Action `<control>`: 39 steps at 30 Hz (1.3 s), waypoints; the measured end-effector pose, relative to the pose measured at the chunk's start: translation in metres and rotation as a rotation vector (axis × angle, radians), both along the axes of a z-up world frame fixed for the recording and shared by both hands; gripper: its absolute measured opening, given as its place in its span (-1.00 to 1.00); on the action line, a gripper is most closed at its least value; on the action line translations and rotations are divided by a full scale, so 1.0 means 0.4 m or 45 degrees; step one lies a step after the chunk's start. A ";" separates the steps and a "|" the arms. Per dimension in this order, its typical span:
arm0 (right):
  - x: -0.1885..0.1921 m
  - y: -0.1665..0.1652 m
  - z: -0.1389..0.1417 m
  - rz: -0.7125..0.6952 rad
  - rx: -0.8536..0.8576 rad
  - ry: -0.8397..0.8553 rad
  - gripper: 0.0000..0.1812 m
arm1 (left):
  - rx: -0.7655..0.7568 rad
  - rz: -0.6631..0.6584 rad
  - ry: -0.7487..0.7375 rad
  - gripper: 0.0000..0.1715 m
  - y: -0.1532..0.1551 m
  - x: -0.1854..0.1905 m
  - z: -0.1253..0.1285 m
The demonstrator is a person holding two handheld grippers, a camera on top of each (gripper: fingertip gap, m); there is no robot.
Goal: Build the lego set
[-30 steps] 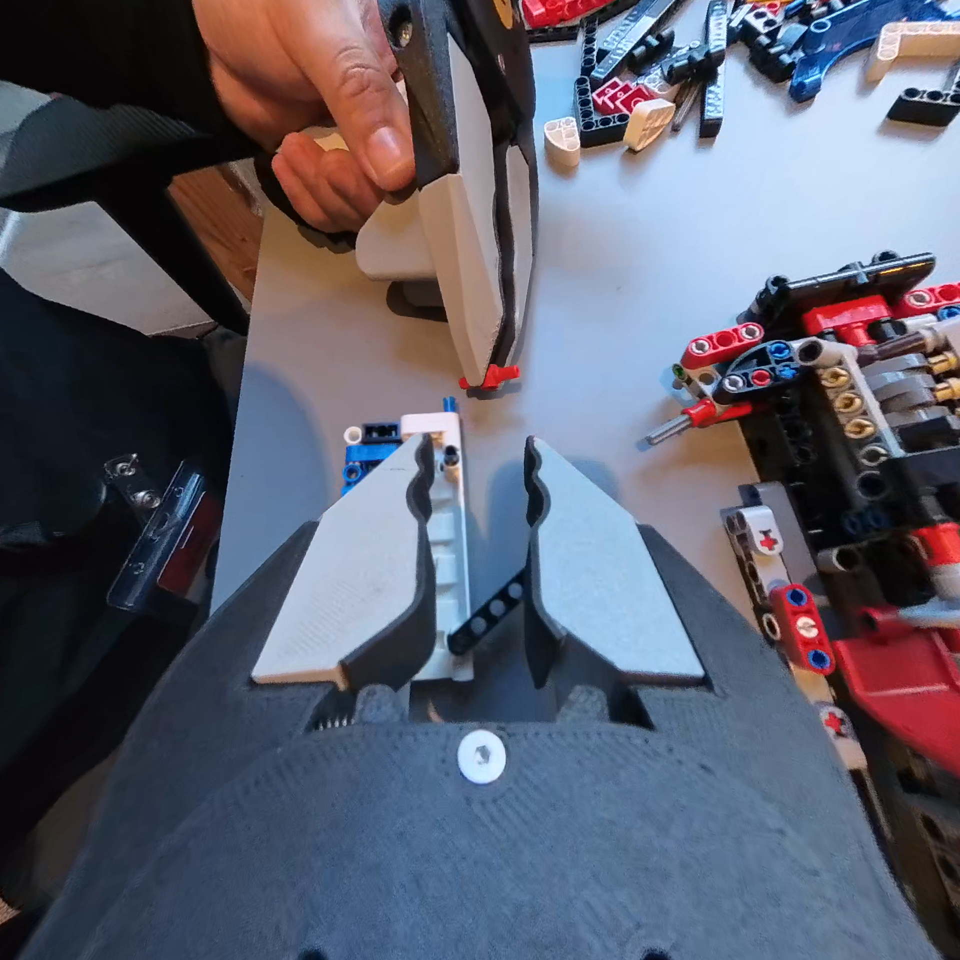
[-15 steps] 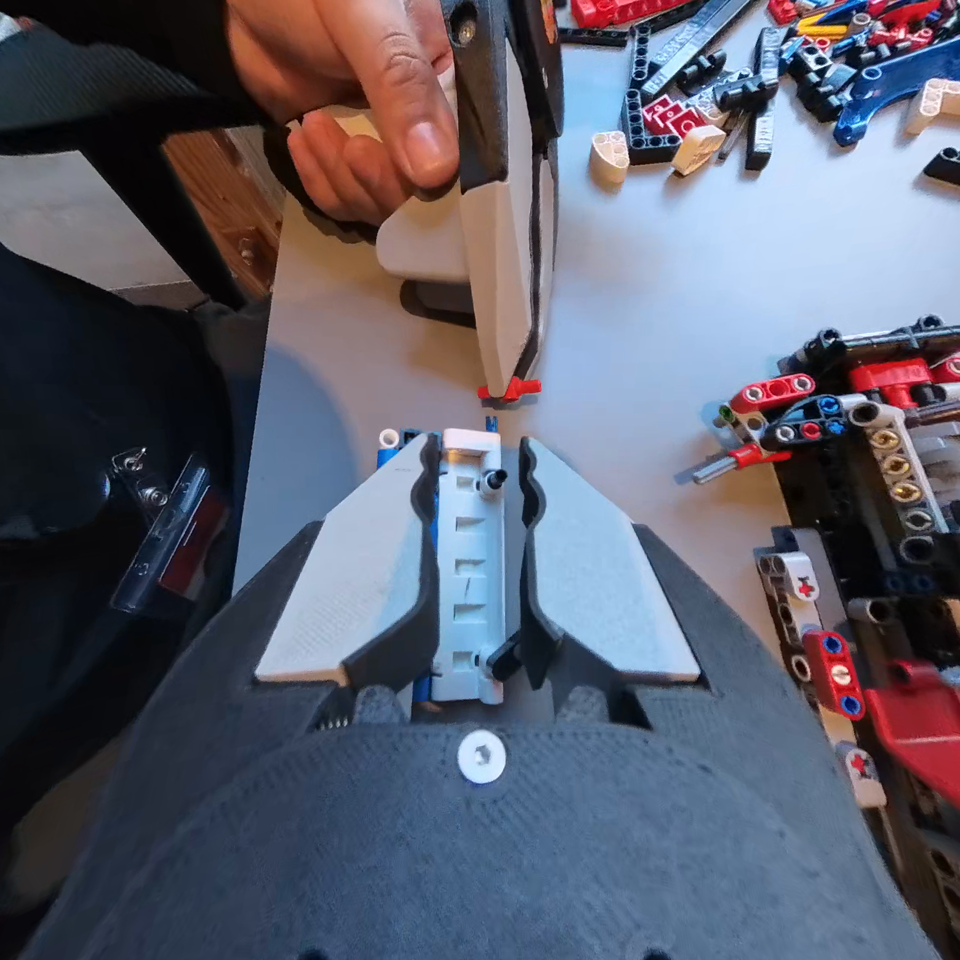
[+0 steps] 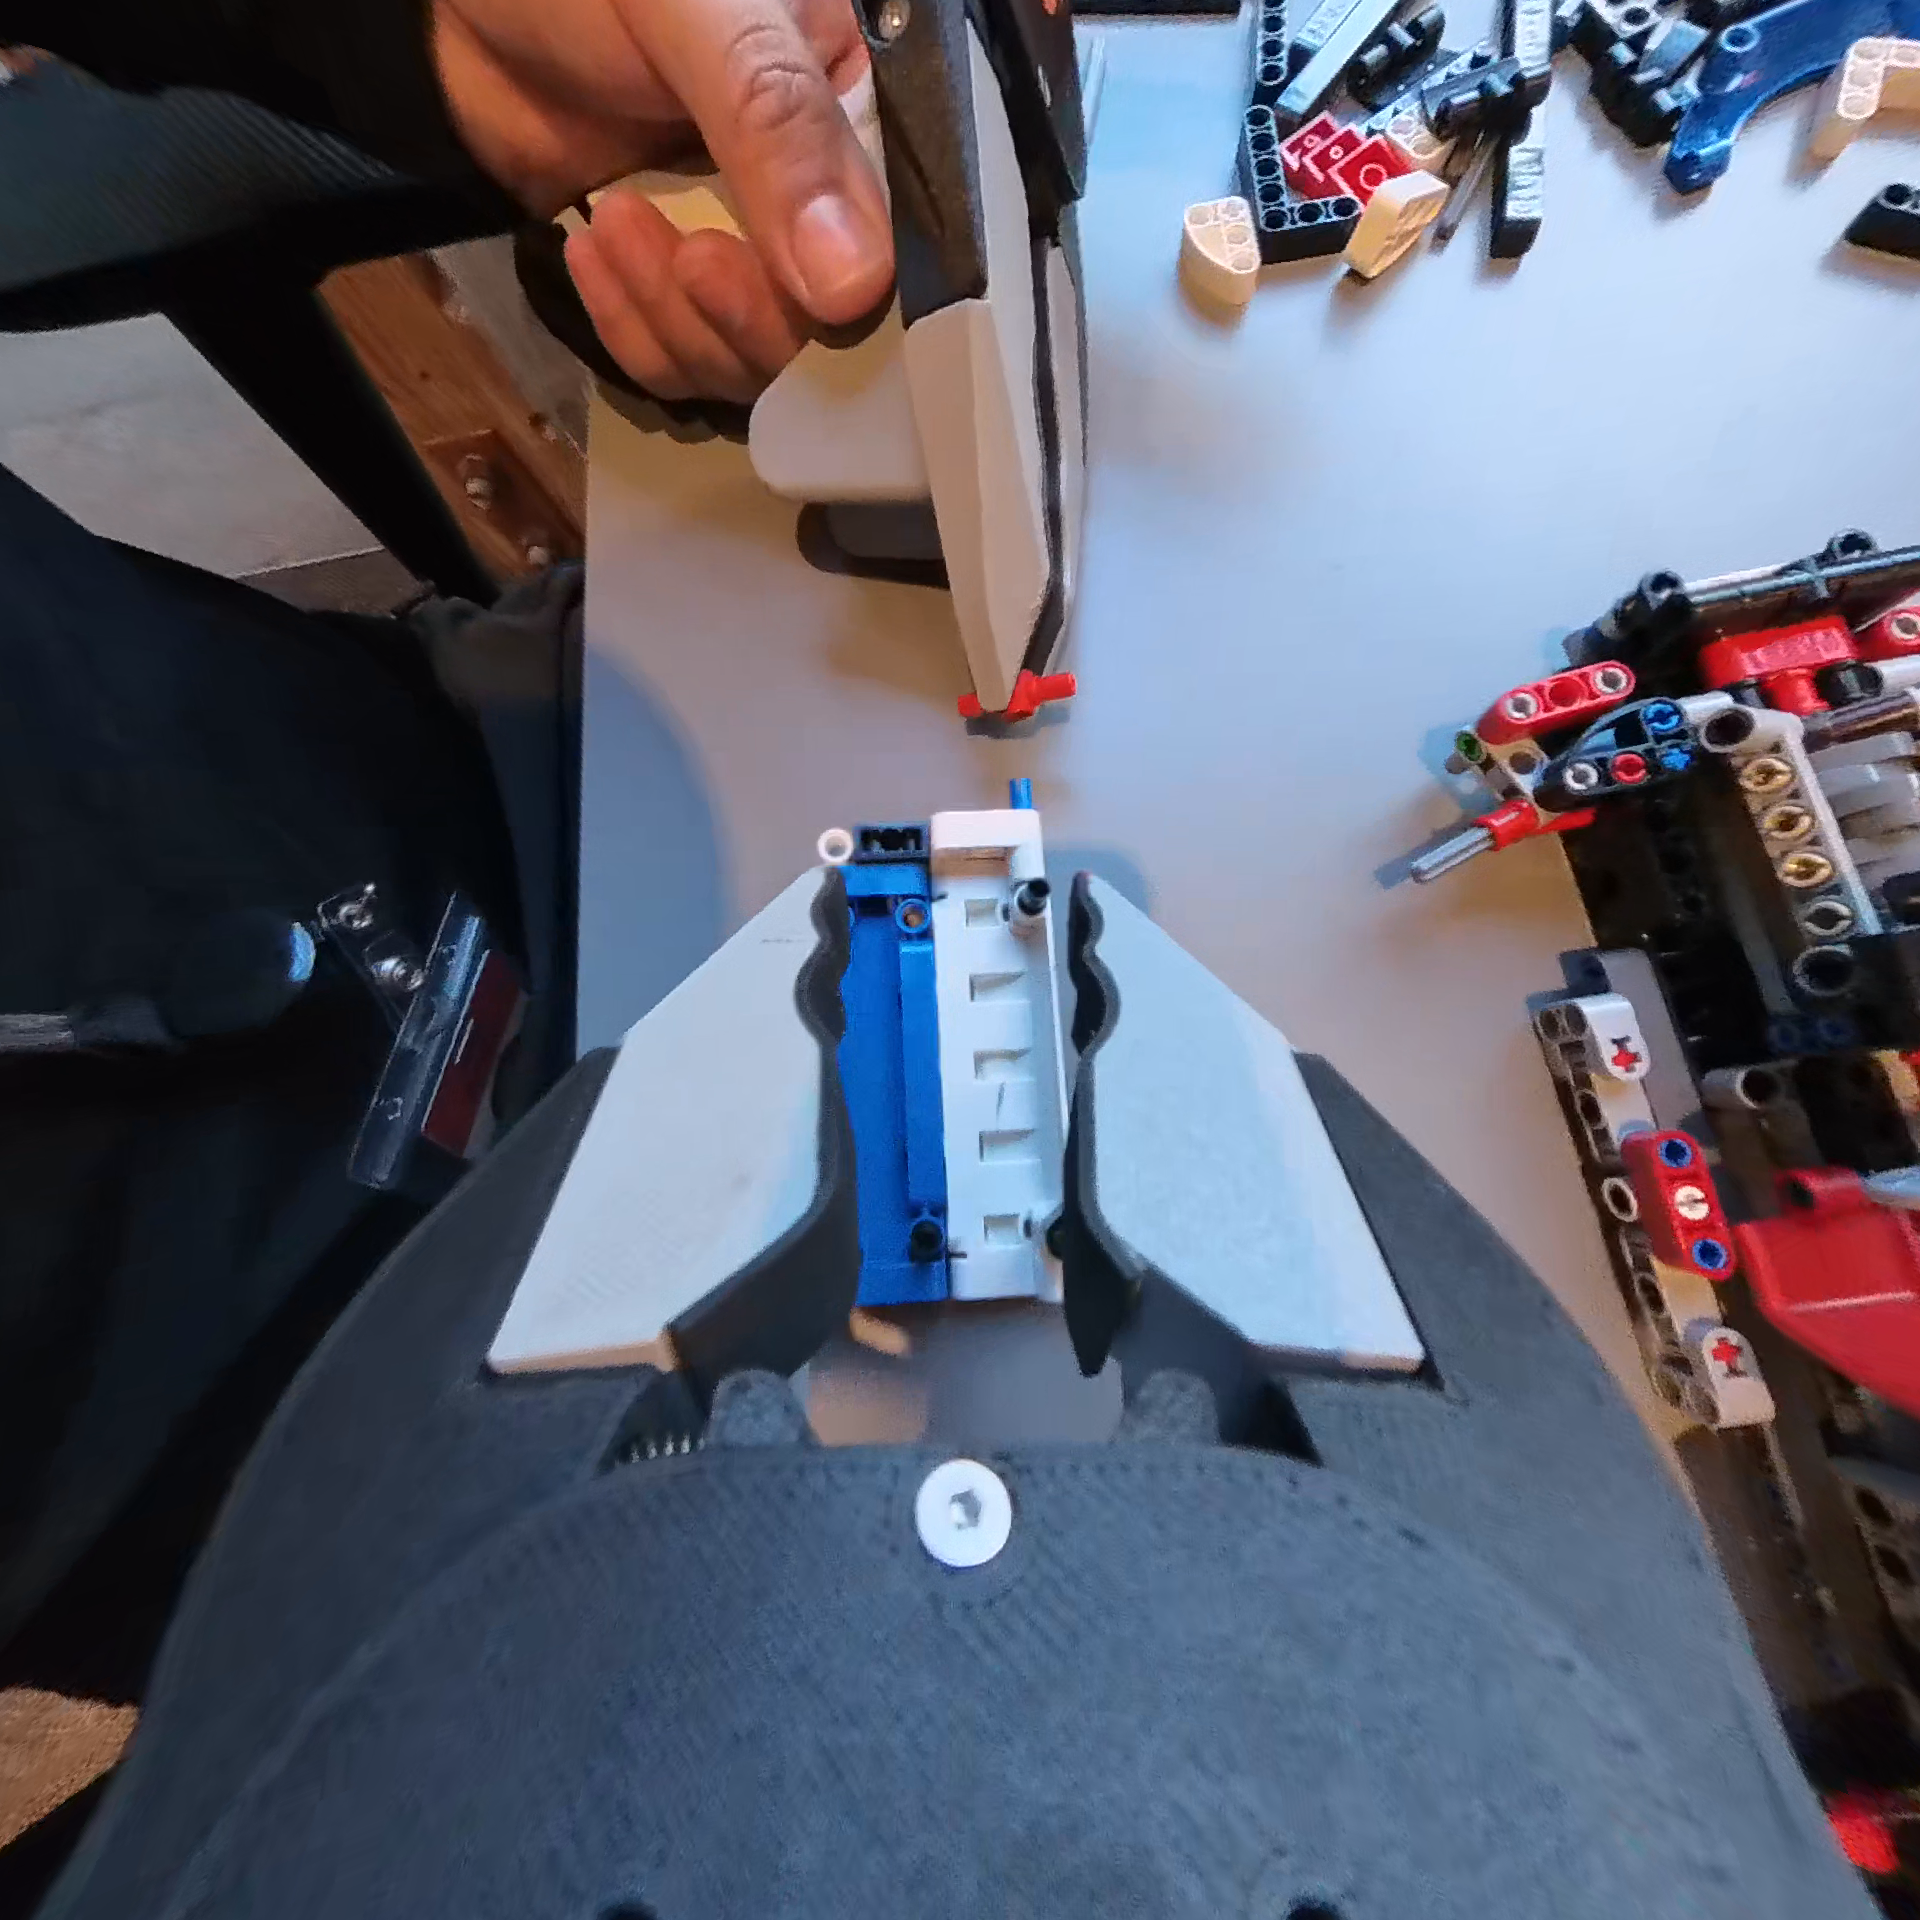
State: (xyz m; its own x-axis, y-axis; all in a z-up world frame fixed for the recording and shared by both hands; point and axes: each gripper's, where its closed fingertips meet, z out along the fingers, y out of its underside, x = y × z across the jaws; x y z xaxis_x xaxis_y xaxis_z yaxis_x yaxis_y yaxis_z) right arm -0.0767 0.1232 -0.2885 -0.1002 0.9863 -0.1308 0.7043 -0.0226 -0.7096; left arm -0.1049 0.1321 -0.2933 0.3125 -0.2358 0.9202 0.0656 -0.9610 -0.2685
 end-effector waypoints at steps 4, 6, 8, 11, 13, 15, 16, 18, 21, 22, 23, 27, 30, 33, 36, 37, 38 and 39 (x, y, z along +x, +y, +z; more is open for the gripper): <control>-0.030 0.005 -0.007 -0.005 0.048 0.001 -0.67 | 0.003 -0.019 -0.002 -0.95 -0.006 0.003 0.001; -0.036 0.018 -0.021 -0.006 0.075 -0.019 -0.70 | 0.011 -0.021 -0.006 -0.95 -0.008 0.003 0.003; -0.039 0.021 -0.031 -0.006 0.040 -0.028 -0.70 | 0.015 -0.016 -0.013 -0.95 -0.009 0.001 0.006; -0.042 0.014 -0.037 0.016 0.001 -0.031 -0.73 | 0.019 -0.018 -0.017 -0.95 -0.010 0.001 0.007; -0.043 0.013 -0.038 0.028 -0.001 -0.030 -0.75 | 0.011 -0.027 -0.015 -0.95 -0.012 0.003 0.005; -0.043 0.012 -0.038 0.033 -0.017 -0.024 -0.78 | -0.001 -0.033 -0.014 -0.95 -0.013 0.004 0.003; -0.044 0.011 -0.037 0.033 -0.032 -0.018 -0.78 | -0.007 -0.035 -0.014 -0.95 -0.013 0.005 0.002; -0.043 0.006 -0.036 0.042 -0.060 -0.017 -0.79 | -0.016 -0.041 -0.016 -0.95 -0.014 0.006 0.001; -0.042 -0.001 -0.038 0.055 -0.110 -0.012 -0.79 | -0.019 -0.047 -0.013 -0.95 -0.014 0.007 0.000; -0.041 -0.004 -0.040 0.060 -0.135 -0.017 -0.77 | -0.017 -0.047 -0.012 -0.95 -0.014 0.008 -0.001; -0.040 -0.006 -0.040 0.066 -0.153 -0.023 -0.78 | -0.016 -0.047 -0.011 -0.95 -0.014 0.008 0.000; -0.036 -0.006 -0.033 0.090 -0.117 -0.017 -0.79 | -0.015 -0.038 -0.015 -0.96 -0.012 0.007 0.000; -0.038 -0.013 -0.014 0.123 -0.096 0.035 -0.79 | -0.013 -0.040 -0.011 -0.95 -0.012 0.007 0.000; -0.036 -0.019 0.003 0.164 0.038 0.084 -0.79 | -0.013 -0.043 -0.008 -0.95 -0.014 0.008 -0.001; -0.036 -0.022 -0.006 0.174 0.199 0.069 -0.79 | -0.014 -0.057 0.003 -0.95 -0.017 0.011 -0.004; -0.036 -0.023 -0.017 0.171 0.229 0.045 -0.79 | -0.013 -0.059 0.005 -0.95 -0.018 0.011 -0.004; -0.035 -0.023 -0.029 0.166 0.246 0.019 -0.80 | -0.012 -0.061 0.007 -0.95 -0.018 0.012 -0.004; -0.037 -0.022 -0.035 0.151 0.251 0.017 -0.81 | -0.010 -0.060 0.007 -0.95 -0.018 0.012 -0.004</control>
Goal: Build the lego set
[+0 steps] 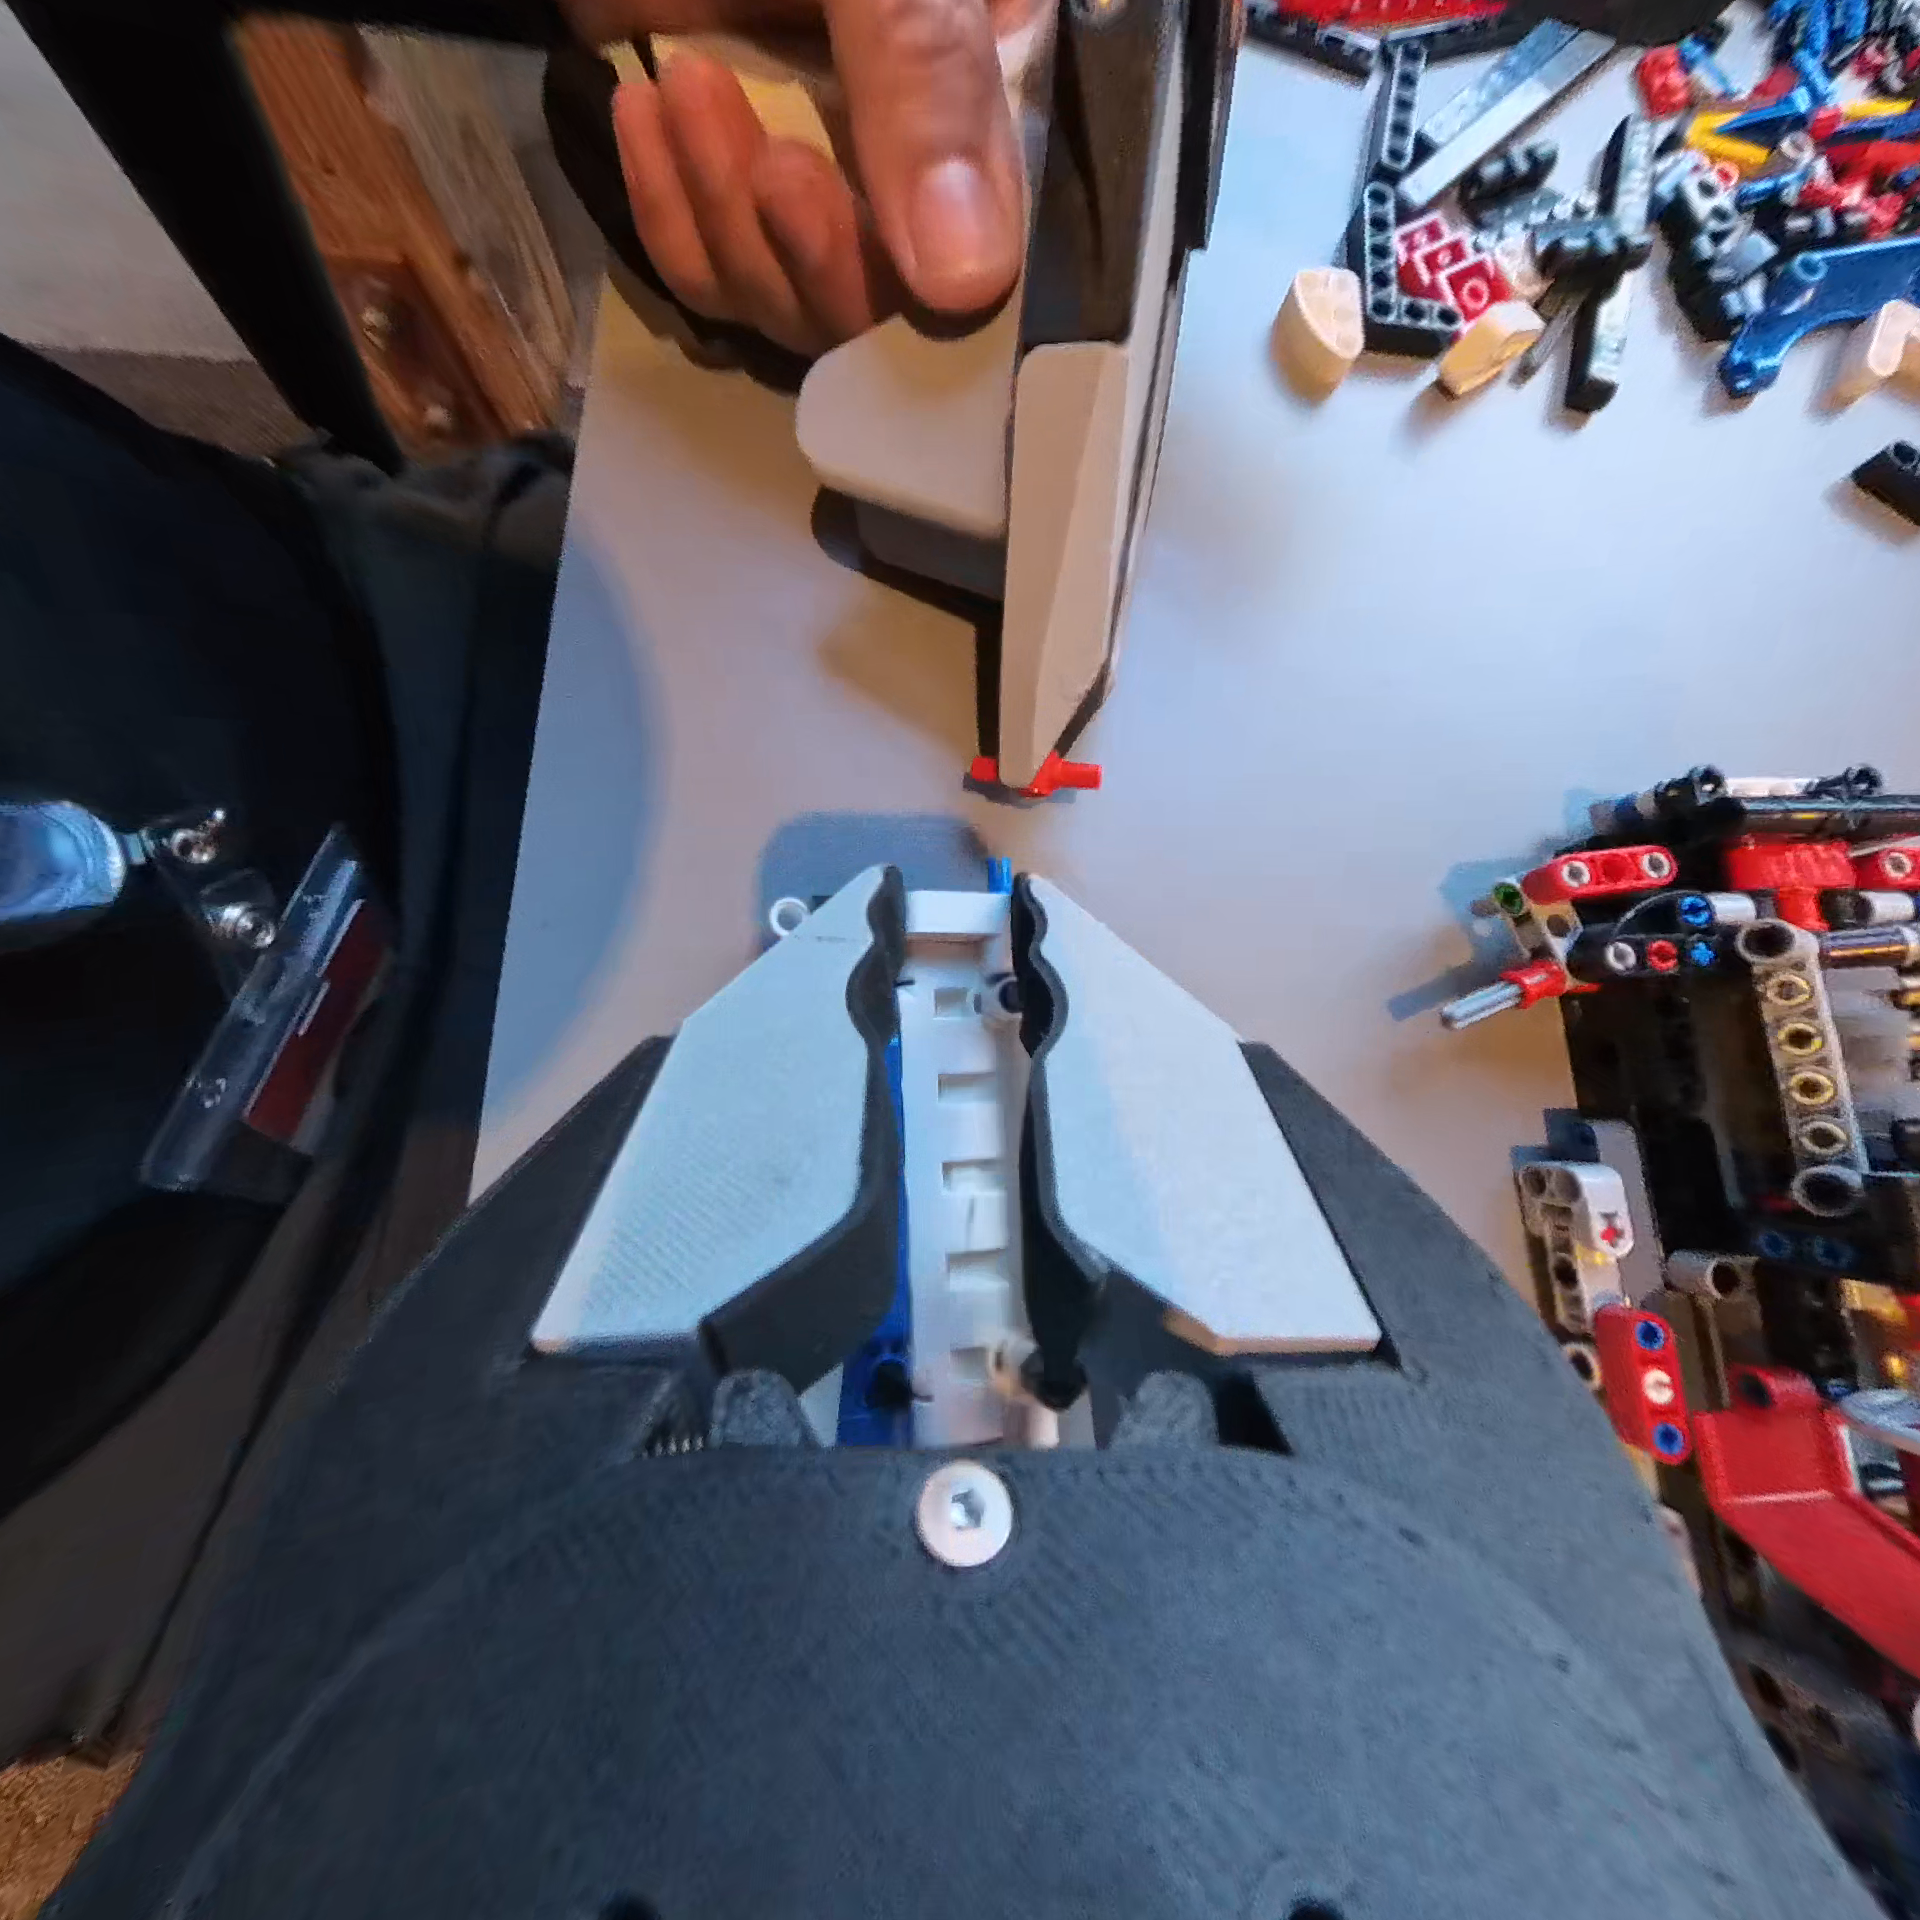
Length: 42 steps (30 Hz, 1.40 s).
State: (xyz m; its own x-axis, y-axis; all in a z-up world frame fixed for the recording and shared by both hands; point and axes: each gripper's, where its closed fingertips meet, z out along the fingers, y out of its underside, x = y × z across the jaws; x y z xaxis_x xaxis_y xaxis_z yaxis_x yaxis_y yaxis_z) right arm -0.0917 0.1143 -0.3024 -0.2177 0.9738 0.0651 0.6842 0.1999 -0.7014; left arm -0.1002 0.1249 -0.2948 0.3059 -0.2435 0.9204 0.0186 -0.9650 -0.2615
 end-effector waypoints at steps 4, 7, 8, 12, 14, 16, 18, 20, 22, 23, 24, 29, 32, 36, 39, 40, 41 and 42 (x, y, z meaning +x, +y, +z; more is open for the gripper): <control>0.000 0.002 0.012 -0.061 -0.010 0.042 -0.79 | 0.023 0.013 -0.004 -0.95 0.002 -0.003 0.004; 0.004 -0.002 0.047 -0.118 -0.032 0.134 -0.70 | 0.058 0.006 -0.007 -0.95 0.000 -0.002 0.010; 0.011 -0.008 0.058 -0.133 -0.047 0.166 -0.67 | 0.080 0.000 -0.014 -0.95 -0.001 0.000 0.016; 0.082 -0.019 0.087 -0.219 -0.052 0.321 -0.65 | 0.171 0.007 -0.028 -0.95 -0.001 -0.002 0.033; 0.130 -0.002 0.089 -0.329 -0.072 0.370 -0.66 | 0.209 0.025 -0.038 -0.95 0.001 -0.005 0.041; 0.164 0.008 0.099 -0.430 -0.138 0.432 -0.66 | 0.228 0.039 -0.055 -0.95 0.003 -0.008 0.049; 0.176 0.006 0.118 -0.476 -0.185 0.510 -0.66 | 0.238 0.051 -0.066 -0.95 0.006 -0.010 0.053; 0.174 0.008 0.128 -0.494 -0.119 0.564 -0.66 | 0.247 0.058 -0.063 -0.95 0.007 -0.011 0.054; 0.170 0.018 0.123 -0.506 0.035 0.562 -0.69 | 0.259 0.068 -0.063 -0.95 0.009 -0.013 0.057; 0.167 0.021 0.125 -0.504 0.113 0.566 -0.69 | 0.267 0.079 -0.068 -0.95 0.011 -0.014 0.059; 0.165 0.027 0.128 -0.511 0.184 0.572 -0.70 | 0.278 0.090 -0.079 -0.95 0.014 -0.016 0.064; 0.156 0.028 0.116 -0.505 0.256 0.537 -0.69 | 0.351 0.124 -0.111 -0.95 0.019 -0.023 0.084; 0.154 0.024 0.111 -0.479 0.207 0.525 -0.67 | 0.372 0.114 -0.119 -0.95 0.018 -0.021 0.088; 0.152 0.019 0.118 -0.444 0.170 0.553 -0.67 | 0.414 0.118 -0.138 -0.95 0.020 -0.021 0.100; 0.150 0.016 0.122 -0.414 0.140 0.568 -0.67 | 0.421 0.111 -0.150 -0.95 0.019 -0.020 0.104; 0.150 0.015 0.124 -0.406 0.133 0.575 -0.67 | 0.422 0.110 -0.152 -0.95 0.019 -0.020 0.104; 0.149 0.016 0.126 -0.400 0.127 0.584 -0.67 | 0.422 0.110 -0.151 -0.95 0.019 -0.020 0.104; 0.149 0.016 0.129 -0.394 0.121 0.593 -0.67 | 0.423 0.110 -0.148 -0.95 0.019 -0.019 0.104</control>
State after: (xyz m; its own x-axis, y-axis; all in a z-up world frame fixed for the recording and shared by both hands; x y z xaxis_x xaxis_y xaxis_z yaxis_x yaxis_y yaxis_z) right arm -0.0320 0.1206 -0.2508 0.1499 0.9728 0.1764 0.3432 0.1161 -0.9320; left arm -0.1079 0.1327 -0.2534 0.2367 -0.5131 0.8251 0.1441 -0.8213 -0.5520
